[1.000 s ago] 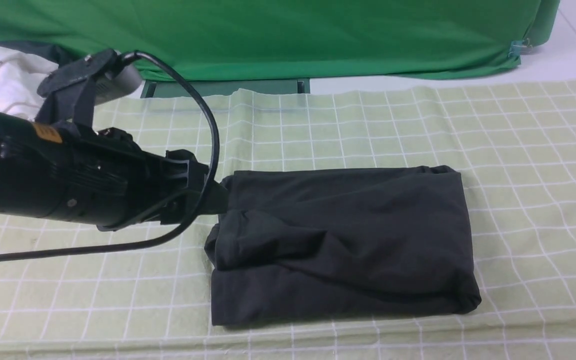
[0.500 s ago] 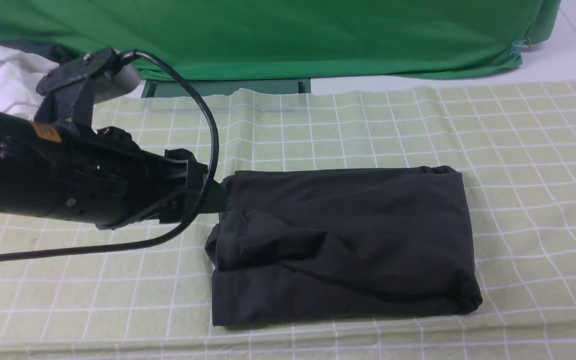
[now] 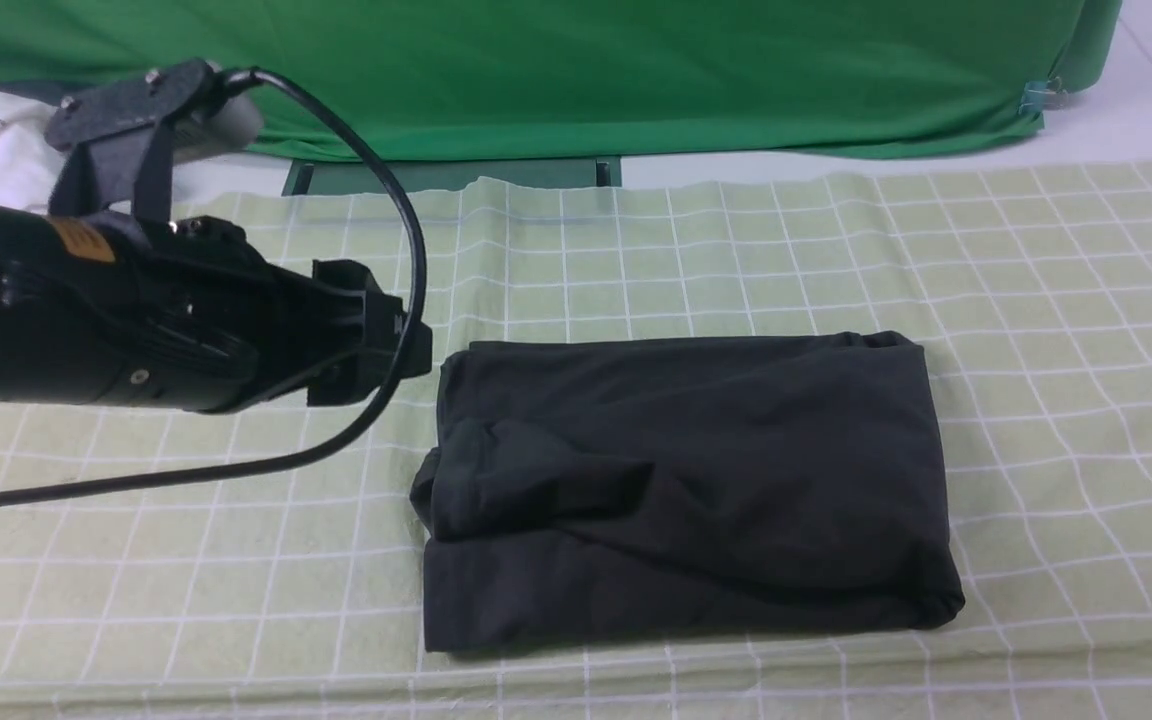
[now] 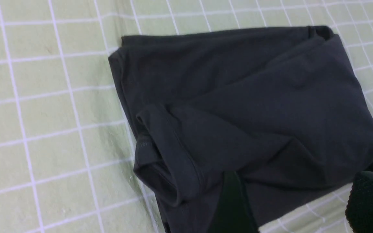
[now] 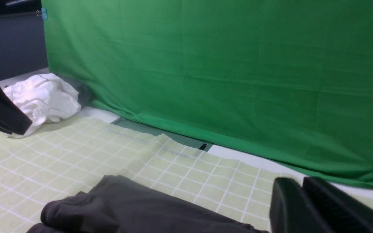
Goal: Fold a long-sleeved shirt over a green coffee tablecloth.
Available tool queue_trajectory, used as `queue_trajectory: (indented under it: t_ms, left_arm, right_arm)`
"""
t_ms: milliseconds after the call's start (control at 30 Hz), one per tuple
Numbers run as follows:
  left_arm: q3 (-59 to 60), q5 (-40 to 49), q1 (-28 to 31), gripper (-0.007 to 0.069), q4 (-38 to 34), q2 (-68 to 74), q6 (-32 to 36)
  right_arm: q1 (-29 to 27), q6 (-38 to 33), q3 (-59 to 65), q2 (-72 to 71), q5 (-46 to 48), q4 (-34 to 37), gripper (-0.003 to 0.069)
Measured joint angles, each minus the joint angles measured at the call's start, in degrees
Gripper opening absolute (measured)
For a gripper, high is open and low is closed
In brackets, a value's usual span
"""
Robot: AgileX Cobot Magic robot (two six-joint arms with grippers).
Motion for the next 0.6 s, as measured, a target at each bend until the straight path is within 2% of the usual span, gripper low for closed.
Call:
queue_trajectory:
  t_ms: [233,367,467,600]
  left_arm:
    - [0.00,-0.29,0.00,0.0454,0.04,0.00,-0.20]
    - [0.00,-0.51,0.00,0.0433,0.06,0.00,-0.20]
    - [0.00,-0.56,0.00,0.0392,1.13,0.00,-0.20]
    - [0.00,-0.63,0.00,0.0355,2.24,0.00,-0.20]
  right_arm:
    - [-0.06,0.00,0.60,-0.05,-1.03,0.00,0.0070]
    - [-2.92,0.00,4.56,-0.51,-4.84,0.00,0.0076]
    - [-9.81,0.00,11.08,-3.54,-7.50,-0.26,0.0083]
    - [-15.91,0.00,17.05,-7.39,-7.99,-0.97,0.0088]
